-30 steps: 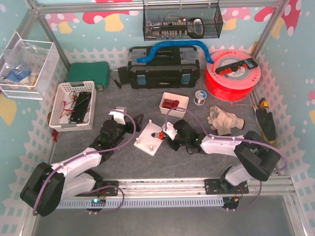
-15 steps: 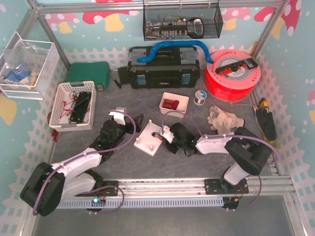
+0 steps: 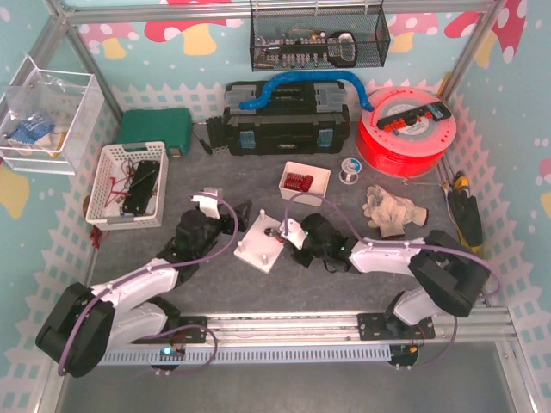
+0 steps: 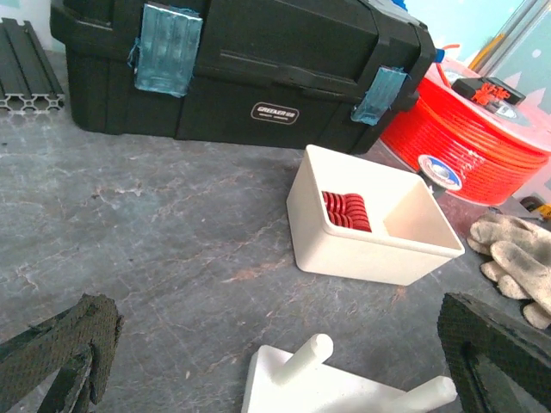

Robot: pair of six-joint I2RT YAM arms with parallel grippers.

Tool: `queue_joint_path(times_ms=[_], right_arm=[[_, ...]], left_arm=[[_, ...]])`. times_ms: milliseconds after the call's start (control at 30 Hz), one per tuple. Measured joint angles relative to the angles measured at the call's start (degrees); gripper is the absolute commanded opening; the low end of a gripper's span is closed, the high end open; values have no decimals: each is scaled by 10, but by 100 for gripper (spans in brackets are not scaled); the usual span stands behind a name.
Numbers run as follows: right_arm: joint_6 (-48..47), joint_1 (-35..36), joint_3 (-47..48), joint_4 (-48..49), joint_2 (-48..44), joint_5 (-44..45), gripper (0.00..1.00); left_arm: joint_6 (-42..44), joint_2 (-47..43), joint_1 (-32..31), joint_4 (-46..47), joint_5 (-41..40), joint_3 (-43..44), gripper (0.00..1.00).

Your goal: Install the large spring

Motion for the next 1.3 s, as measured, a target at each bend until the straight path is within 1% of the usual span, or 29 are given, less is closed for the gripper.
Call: queue_joint_path(times_ms=[233, 333, 467, 600, 700, 767, 933, 1000, 1300], right_arm=[[-2, 0, -9, 2, -98, -5, 0], [13, 2, -13, 0, -135, 5, 0], [52, 3, -14, -8, -169, 52, 0], [112, 1, -17, -24, -189, 128, 0], [172, -16, -21, -45, -194, 190, 0], [215, -43, -24, -66, -194, 214, 0], [328, -150, -24, -122, -179, 212, 0], [363, -180, -27, -138, -167, 208, 0], [504, -196, -53, -203, -130, 204, 0]], left_arm=[[0, 0, 0, 0, 2, 0, 99], [0, 0, 0, 2, 5, 0, 99], [0, -1, 0, 5, 4, 0, 99], [0, -2, 0, 5, 5, 0, 99], [0, -2, 0, 5, 6, 0, 99], [0, -2, 0, 5, 7, 0, 99], [0, -2, 0, 6, 10, 0, 99], [0, -2, 0, 6, 10, 0, 99], [0, -2, 0, 6, 10, 0, 99]])
